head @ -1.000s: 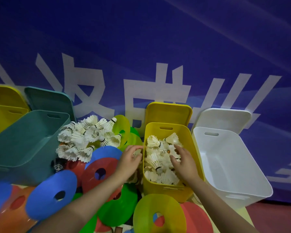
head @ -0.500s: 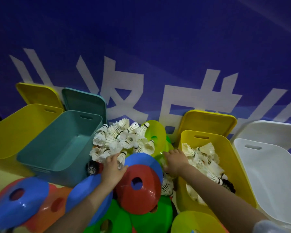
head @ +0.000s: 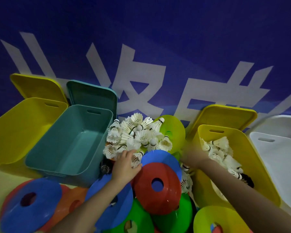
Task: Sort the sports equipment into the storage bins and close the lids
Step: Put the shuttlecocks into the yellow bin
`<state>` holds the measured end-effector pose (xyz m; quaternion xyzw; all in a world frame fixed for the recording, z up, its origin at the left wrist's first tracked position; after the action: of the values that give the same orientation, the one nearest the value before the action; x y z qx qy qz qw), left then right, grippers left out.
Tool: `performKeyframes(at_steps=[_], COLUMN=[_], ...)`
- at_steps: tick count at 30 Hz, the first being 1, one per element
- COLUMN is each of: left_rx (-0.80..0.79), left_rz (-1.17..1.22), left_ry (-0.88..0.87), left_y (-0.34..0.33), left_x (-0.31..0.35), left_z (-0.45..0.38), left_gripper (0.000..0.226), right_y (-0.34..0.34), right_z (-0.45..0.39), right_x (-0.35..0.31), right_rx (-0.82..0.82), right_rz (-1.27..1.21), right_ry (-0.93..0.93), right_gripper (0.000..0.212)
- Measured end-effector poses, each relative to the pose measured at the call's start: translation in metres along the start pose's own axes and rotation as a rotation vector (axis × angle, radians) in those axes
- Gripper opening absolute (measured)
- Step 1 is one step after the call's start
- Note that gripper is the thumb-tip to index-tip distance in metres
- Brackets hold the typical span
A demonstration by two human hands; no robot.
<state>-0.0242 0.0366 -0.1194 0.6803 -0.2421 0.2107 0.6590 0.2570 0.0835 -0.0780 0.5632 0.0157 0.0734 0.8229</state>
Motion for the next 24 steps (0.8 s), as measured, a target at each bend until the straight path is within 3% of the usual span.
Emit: performKeyframes(at_steps=[2,5,8,19,24], left_rx=[0.019,0.088,0.134,0.011,-0.114], left_rz=[0.104,0.202,0.260,0.614,0.544], left_ry=[0.004,-0.021,-0.048,-0.161,-0.241], left_y=[0.005,0.013,0.017,-0.036,-0.085], left_x=[0.006,0.022,0.043,0.187,0.250], left_z=[0.006,0.017,0.023,0.042,0.033], left_gripper=[0.057,0.052,0.052,0.048,0.049], right_y=[0.012,0.023,0.018,-0.024,-0.032], right_z=[0.017,0.050,0.072,0.118,0.126], right_x=[0.011,0.036,0.066,0.180,0.225], right_rx=[0.104,0.322,0.422,0.607,0.581], right_rz=[-0.163,-0.608,-0.908,-0.914,-0.781], right_ry=[-0.037,-0.100,-0.137,-0.271,-0.271], right_gripper=[0.055,0.051,0.038,0.039,0.040])
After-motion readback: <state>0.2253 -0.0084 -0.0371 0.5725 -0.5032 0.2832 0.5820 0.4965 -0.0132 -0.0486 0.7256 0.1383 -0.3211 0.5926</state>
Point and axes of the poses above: each hand's wrist, its own z-axis away from the middle knuckle, its own y-axis out of the back of the hand, x = y × z, the point moved 5 cm from there along -z, towards the middle knuckle, and after that the axes turned 4 degrees about z, right-handed, at the moved point
